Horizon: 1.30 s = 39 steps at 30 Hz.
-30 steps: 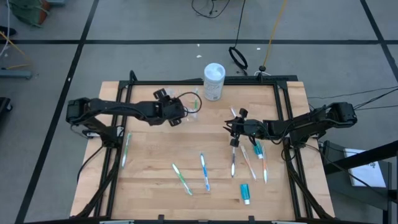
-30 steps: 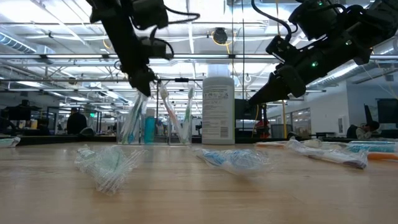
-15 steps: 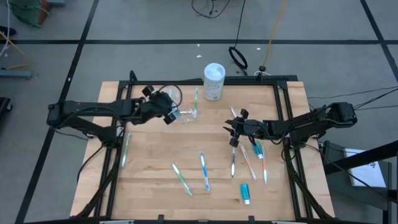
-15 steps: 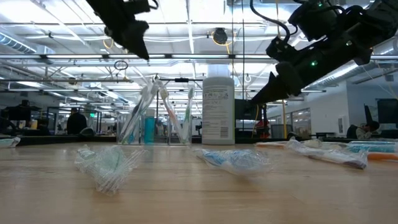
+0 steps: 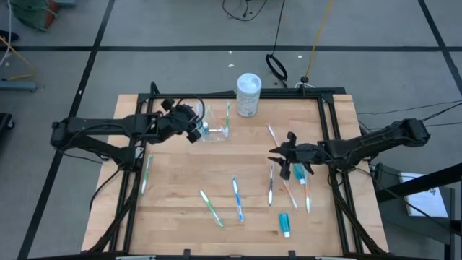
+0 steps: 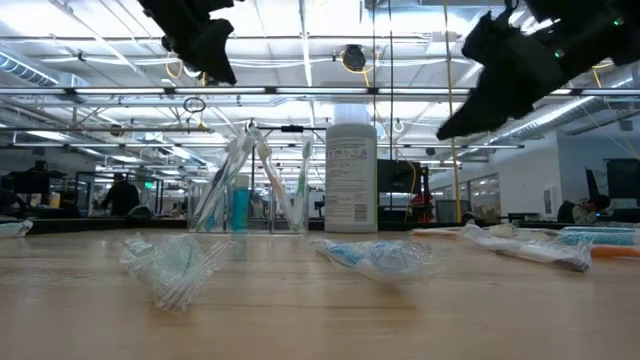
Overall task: Pick & Place toothbrushing station
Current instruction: Put the orange toothbrush into the transparent organizer
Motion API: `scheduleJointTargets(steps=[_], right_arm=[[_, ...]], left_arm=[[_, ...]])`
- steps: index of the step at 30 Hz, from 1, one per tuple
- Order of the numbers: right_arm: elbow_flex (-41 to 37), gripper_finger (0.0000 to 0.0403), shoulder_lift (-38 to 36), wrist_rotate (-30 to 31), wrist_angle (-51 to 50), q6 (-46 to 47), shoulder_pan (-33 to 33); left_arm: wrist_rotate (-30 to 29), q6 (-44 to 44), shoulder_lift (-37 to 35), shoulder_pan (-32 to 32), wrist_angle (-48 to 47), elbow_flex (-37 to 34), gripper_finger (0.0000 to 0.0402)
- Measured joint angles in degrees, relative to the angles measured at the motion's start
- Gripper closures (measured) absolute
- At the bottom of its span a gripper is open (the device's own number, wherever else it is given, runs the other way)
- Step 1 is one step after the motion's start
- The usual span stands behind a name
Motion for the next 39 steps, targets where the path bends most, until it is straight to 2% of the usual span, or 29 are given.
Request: scheduleJointTargets(steps=[4,10,12,15,18,23,27,31,39], right_arm=[[-0.8,0.0286,0.0,5.0,-7.9,0.1,0.5],[-7.2,0.0261,1.2,17.9,-7.0,5.1,-0.9],[-9.4,0.0247,1.2,19.4,-7.1,6.3,-2.1],[-12.0,0.0225,1.3,18.1,-6.0,10.8,-3.8],[-15.2,0.0206,1.3,14.6,-0.1,13.5,-4.6],[-18.7,0.0188,1.2,12.6,8.3,10.9,-5.4],[-20.5,0.0186,1.2,12.2,10.0,13.4,-6.1],[-21.6,0.019,1.2,8.4,9.9,18.1,-6.4],[-21.9,0.0195,1.2,7.7,11.2,15.7,-6.3]], left_arm=[[2.5,-0.4,1.2,0.0,0.3,0.0,0.0225],[7.4,-1.3,2.1,0.0,0.3,0.0,0.0225],[8.3,-1.3,2.2,0.0,0.2,0.0,0.0225],[8.6,-1.3,2.1,0.0,0.3,0.0,0.0225],[8.6,-1.3,2.2,0.0,0.3,0.0,0.0225],[8.7,-1.3,2.2,0.0,0.3,0.0,0.0224],[8.7,-1.5,2.2,0.0,0.2,0.0,0.0225],[8.8,-1.7,2.2,0.0,0.3,0.0,0.0225],[13.0,-3.3,2.2,0.0,0.2,0.0,0.0225]])
